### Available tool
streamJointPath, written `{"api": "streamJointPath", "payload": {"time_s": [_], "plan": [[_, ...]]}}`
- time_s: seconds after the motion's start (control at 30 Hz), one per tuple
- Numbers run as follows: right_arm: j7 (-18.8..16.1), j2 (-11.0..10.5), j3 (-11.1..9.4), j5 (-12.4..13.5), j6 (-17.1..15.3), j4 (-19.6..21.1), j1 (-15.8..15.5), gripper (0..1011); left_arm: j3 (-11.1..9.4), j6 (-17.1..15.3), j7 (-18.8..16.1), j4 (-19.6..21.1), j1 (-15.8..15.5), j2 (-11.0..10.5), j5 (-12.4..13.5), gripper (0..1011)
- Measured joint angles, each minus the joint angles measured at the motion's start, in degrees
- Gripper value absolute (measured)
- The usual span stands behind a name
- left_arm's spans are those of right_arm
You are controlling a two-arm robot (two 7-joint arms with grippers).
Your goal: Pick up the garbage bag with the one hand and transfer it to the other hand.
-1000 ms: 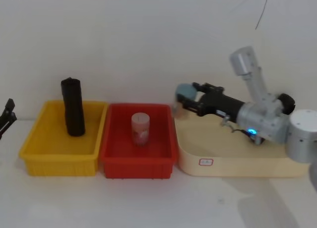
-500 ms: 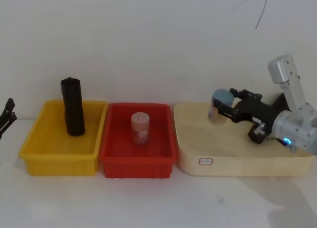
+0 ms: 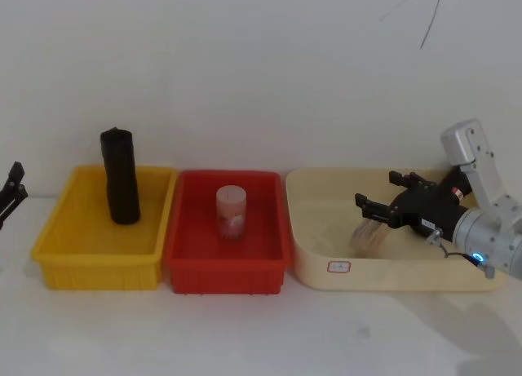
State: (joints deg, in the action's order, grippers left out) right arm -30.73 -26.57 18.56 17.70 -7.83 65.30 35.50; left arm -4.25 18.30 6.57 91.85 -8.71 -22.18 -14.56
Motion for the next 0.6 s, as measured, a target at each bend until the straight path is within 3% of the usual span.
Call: {"api": "streamJointPath", "payload": {"time_s": [0.2, 0.6], "plan": [[0.7, 0.0, -0.2, 0.2, 1.4, 0.5, -0.6, 1002, 0.0, 0.0, 0.0, 0.0, 0.0, 0.0, 0.0, 1000], [1.4, 0.2, -1.6, 2.2, 4.6, 4.4, -2.1, 1000, 0.0, 0.0, 0.0, 0.0, 0.0, 0.0, 0.0, 1000]]}}
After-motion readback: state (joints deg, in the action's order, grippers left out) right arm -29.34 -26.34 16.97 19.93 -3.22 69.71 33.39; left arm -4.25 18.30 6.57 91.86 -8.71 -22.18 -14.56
